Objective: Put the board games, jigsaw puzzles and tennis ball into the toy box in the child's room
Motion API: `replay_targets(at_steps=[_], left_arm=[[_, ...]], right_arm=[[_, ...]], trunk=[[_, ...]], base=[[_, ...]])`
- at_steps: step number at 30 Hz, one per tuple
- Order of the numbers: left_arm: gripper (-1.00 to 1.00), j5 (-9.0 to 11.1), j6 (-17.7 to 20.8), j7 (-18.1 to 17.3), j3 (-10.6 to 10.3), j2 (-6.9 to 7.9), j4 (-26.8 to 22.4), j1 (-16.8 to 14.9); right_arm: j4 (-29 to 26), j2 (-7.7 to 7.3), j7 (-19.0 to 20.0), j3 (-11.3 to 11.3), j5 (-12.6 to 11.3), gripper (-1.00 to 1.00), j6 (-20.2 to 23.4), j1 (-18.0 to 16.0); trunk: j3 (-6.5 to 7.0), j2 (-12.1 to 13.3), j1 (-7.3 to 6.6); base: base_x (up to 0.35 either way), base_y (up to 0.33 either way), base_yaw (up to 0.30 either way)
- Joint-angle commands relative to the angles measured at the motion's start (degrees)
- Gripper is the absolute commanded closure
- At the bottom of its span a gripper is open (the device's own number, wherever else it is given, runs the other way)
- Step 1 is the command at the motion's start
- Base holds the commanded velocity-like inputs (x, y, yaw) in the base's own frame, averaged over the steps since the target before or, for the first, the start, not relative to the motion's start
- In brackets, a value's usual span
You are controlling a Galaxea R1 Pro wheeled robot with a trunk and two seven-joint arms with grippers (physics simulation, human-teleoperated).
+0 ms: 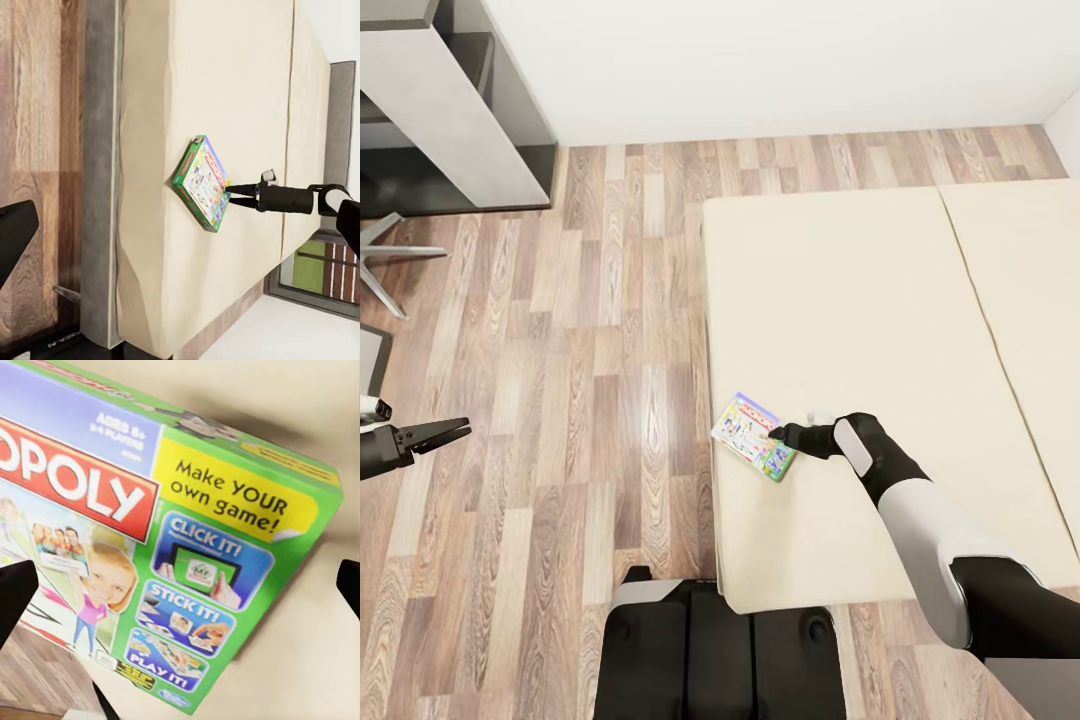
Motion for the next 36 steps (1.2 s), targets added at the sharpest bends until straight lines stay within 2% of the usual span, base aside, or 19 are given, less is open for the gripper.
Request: replay_targets(at_steps=[1,20,36], left_arm=[[-1.0,-0.1,0.6,-0.3,0.0,0.01,0.0,0.0],[-1.0,-0.1,0.6,-0.2,0.0,0.01,0.0,0.0],[-1.0,-0.1,0.6,-0.3,0.2,0.01,0.0,0.0]], right_arm=[[0.0,-0.01,0.2,0.0,0.2,-1.0,0.2,0.0],[-0.1,0.0,0.3,0.0,0.3,-1.0,0.2,0.0],[-0.1,0.05,0.2,0.1,0.3,-1.0,0.2,0.0]], trunk=[[-0.11,-0.1,0.03],[-0.31,-0.1,0.03],[-0.31,-0.1,0.03]], base=[[0.0,0.0,0.0],[0.0,0.001,0.0],[0.0,0.064,0.0]])
